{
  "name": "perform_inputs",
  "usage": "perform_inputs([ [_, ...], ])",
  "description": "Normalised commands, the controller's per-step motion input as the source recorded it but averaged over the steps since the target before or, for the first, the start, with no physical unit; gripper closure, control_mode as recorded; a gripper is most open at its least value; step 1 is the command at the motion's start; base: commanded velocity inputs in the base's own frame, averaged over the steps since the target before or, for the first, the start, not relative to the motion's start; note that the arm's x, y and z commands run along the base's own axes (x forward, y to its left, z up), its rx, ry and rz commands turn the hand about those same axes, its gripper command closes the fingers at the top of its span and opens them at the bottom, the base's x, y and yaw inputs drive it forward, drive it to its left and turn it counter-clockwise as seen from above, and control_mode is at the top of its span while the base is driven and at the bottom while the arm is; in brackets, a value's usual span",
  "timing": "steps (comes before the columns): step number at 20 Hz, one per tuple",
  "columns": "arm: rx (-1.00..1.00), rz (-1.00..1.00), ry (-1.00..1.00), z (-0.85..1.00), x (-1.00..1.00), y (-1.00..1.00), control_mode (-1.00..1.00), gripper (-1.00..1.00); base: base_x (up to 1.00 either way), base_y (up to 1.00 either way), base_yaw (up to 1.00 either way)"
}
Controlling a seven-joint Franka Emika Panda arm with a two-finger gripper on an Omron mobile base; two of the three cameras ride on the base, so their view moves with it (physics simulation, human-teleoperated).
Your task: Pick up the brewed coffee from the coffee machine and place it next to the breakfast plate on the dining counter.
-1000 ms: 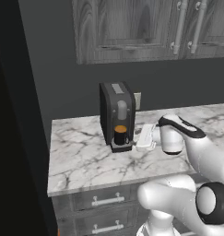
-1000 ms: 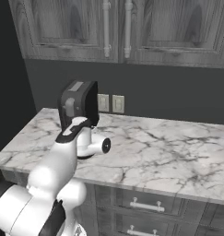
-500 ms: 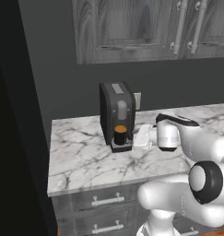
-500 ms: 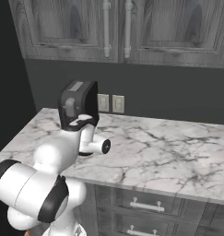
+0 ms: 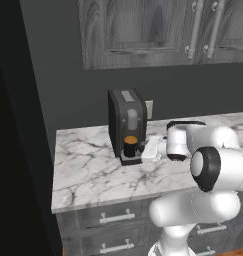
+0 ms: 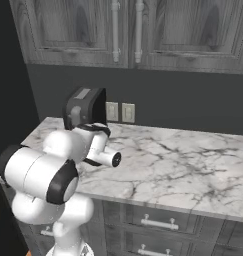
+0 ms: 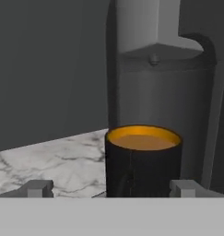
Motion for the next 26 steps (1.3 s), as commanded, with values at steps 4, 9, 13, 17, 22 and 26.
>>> perform_inputs([
  [4, 0.01, 0.0, 0.0, -0.24, 0.29, -0.02, -1.0, -1.0, 0.0, 0.0, 0.0],
  [9, 0.0, 0.0, 0.0, -0.14, 0.23, 0.0, -1.0, -1.0, 0.0, 0.0, 0.0],
  [13, 0.0, 0.0, 0.0, -0.07, 0.14, 0.01, -1.0, -1.0, 0.0, 0.0, 0.0],
  [17, 0.0, 0.0, 0.0, -0.06, 0.09, 0.16, -1.0, -1.0, 0.0, 0.0, 0.0],
  [22, 0.0, 0.0, 0.0, -0.07, 0.0, 0.35, -1.0, -1.0, 0.0, 0.0, 0.0],
  [26, 0.0, 0.0, 0.0, -0.06, 0.0, 0.44, -1.0, -1.0, 0.0, 0.0, 0.0],
])
